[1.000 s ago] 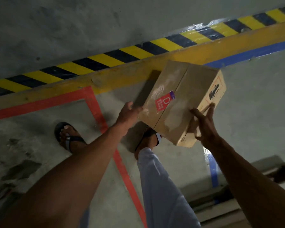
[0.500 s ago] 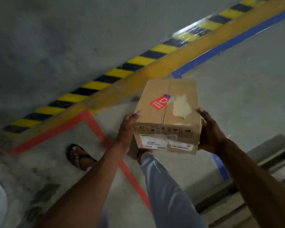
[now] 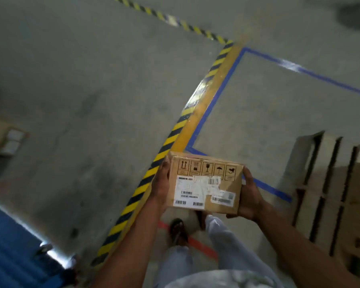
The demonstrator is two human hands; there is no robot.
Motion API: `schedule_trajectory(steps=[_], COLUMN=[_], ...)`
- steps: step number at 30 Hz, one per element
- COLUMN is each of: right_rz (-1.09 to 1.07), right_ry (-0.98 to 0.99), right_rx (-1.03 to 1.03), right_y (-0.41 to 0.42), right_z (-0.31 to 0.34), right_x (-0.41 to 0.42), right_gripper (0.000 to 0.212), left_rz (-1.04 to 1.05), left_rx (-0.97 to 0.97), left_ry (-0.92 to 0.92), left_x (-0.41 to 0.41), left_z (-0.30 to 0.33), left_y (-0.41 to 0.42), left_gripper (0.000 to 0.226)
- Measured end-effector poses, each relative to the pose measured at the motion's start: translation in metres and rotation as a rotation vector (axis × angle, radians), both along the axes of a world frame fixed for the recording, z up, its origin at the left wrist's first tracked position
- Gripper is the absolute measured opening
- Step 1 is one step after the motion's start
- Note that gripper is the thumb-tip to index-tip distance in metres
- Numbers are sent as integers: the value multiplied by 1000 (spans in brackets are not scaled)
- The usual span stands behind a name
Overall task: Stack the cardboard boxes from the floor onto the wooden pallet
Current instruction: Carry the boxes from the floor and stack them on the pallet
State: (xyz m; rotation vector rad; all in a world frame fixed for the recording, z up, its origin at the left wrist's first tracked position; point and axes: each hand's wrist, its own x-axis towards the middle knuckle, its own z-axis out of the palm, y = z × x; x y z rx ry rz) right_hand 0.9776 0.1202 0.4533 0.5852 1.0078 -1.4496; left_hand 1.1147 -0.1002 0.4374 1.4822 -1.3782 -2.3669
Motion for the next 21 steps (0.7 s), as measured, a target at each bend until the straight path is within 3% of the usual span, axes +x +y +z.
schedule_trajectory(steps=[3,7,12,16,21], right_rz=[-160,-337,-521,-657,-863], right_ry=[17,63,82,108,123], right_rx=[0,-30,-109,-170,-145], right_y=[56,140,267,380,525], right_z=[40,71,91,95,96], right_x=[32,75,119,160,222], right_gripper=[101,110,107,109,102], left_rz=[-162,-370,-518,-704,-866], left_rx=[-54,-221,-247,-319,-311], left_ry=[7,-15,-51,-34,-6], left_x=[1,-2,-19,-31,-28], left_z=[42,52,109,104,113], left_y=[38,101,215,324,496], left_gripper=[64,71,36,23,29])
